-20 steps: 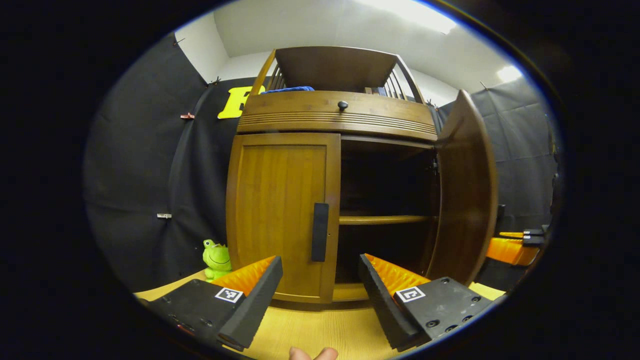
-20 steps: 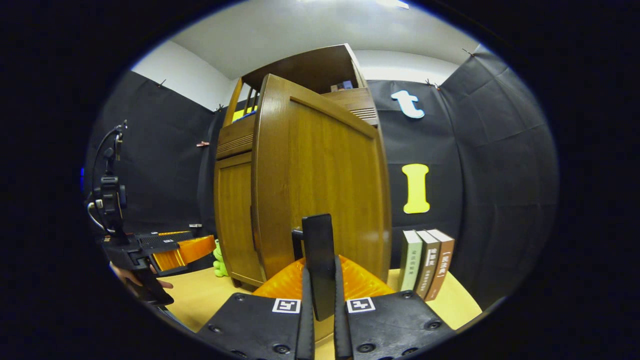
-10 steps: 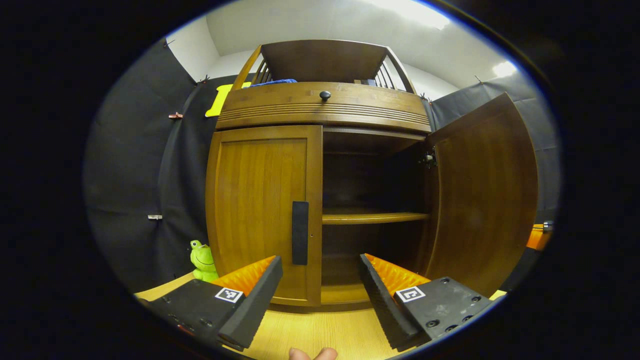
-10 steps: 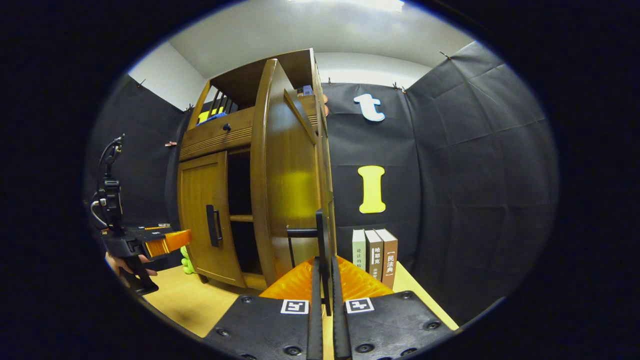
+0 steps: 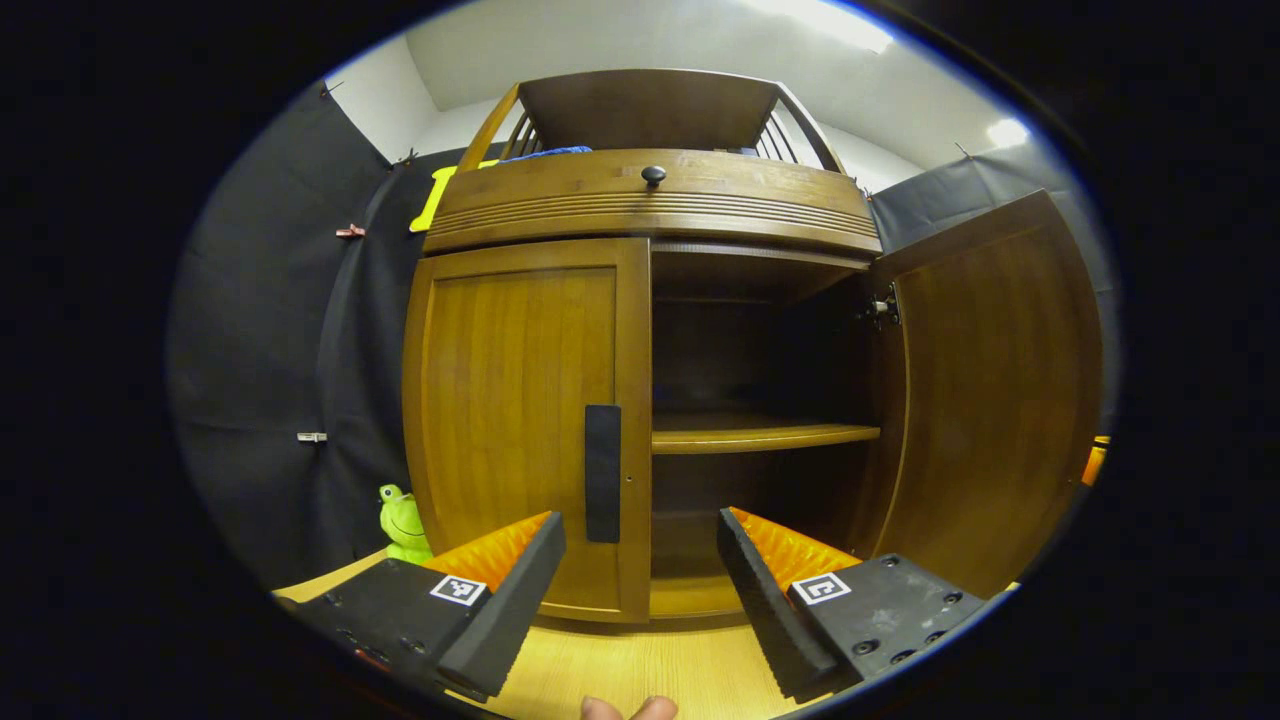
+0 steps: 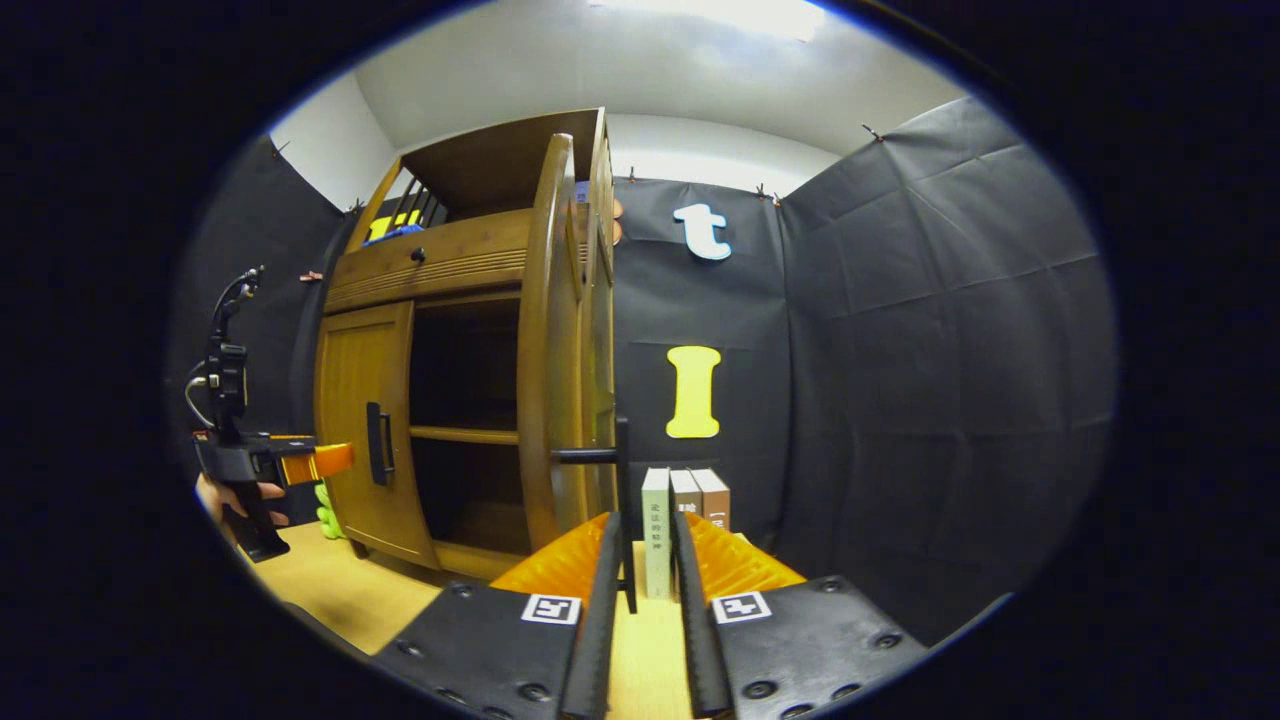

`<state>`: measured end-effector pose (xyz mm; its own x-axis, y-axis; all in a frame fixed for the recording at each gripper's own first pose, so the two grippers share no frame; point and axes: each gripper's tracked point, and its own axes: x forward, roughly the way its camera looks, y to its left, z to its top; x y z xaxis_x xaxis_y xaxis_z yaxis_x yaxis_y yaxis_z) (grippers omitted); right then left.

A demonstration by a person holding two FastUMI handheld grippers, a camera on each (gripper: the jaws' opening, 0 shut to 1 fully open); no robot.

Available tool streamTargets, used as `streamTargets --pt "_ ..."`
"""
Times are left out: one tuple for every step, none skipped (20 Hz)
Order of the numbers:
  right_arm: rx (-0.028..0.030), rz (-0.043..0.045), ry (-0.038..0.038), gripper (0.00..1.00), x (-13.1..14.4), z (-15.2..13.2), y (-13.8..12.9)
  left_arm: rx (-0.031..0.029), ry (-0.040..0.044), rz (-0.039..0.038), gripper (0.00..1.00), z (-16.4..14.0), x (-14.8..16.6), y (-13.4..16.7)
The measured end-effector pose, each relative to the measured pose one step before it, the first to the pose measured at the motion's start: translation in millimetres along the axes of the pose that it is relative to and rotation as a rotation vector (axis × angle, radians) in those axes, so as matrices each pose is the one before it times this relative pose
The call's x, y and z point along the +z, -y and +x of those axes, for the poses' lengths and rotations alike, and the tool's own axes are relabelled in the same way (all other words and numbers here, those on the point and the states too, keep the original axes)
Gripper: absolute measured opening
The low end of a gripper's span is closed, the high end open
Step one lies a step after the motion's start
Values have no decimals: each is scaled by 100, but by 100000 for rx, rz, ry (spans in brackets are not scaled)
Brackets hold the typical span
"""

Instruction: Open the right door of the double-door shoe cabinet with the right hand, and open the left door with the left hand.

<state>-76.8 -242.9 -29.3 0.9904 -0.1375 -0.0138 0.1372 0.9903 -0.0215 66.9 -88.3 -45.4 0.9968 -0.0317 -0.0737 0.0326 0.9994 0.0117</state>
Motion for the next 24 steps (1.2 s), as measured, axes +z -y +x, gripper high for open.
streamTargets --pt "-2851 -1149 831 47 122 -178 772 576 -208 375 95 595 40 -182" --pt "-2788 -404 775 59 169 -43 796 624 -222 545 94 683 -225 -212" --pt "-1817 485 552 71 211 -13 653 -81 10 393 94 780 -4 -85" --pt "-757 1714 493 83 150 73 336 49 -198 65 94 1045 -285 -255" --pt "415 2467 283 95 -2 6 104 566 145 -44 92 871 -174 -300" --pt "-154 1565 -265 95 -286 -8 237 975 135 25 91 942 -7 -434" --pt "-211 574 -620 99 -365 208 215 1126 -571 252 90 933 -164 -494" --pt "-171 -242 -447 99 -272 310 100 819 -782 585 90 883 -126 -410" --pt "-884 -731 -420 99 -202 223 180 1648 -643 892 89 1019 -121 -659" --pt "-699 -555 -73 99 -191 126 394 1920 -471 485 89 876 -33 -673" --pt "-216 28 -4 99 -65 9 269 715 -456 -700 88 860 -234 -380" --pt "-112 351 -22 99 -149 -136 434 -300 -476 -1405 88 620 -147 -22" --pt "-627 268 41 99 -61 47 350 -182 -48 -988 87 512 -27 21" --pt "-592 202 38 99 -53 146 290 -74 -139 169 86 497 52 26" --pt "-755 171 57 99 9 136 280 -238 -161 1247 84 489 -78 63" --pt "-466 380 -1 99 -78 50 177 -204 -224 1417 84 434 72 103" --pt "-207 553 -123 99 -88 19 114 -315 -351 1339 80 494 32 190" --pt "-376 403 -131 99 -70 -35 213 -57 -509 761 76 490 63 25" --pt "-185 160 34 99 -15 -3 216 123 -565 18 68 305 -288 -165" --pt "-442 -52 -31 99 -95 44 133 -2156 -371 -1442 60 -36 -155 373" --pt "-301 -182 77 99 14 -99 121 -1097 1002 -823 52 26 148 524" --pt "-51 -128 123 99 -27 -63 -87 -50 -568 1311 44 207 -212 -82" --pt "289 -35 -103 99 -20 -144 -173 -73 852 853 36 -126 146 -33" --pt "283 -97 -112 100 -70 -135 -158 -14 -564 -158 36 30 -4 45"
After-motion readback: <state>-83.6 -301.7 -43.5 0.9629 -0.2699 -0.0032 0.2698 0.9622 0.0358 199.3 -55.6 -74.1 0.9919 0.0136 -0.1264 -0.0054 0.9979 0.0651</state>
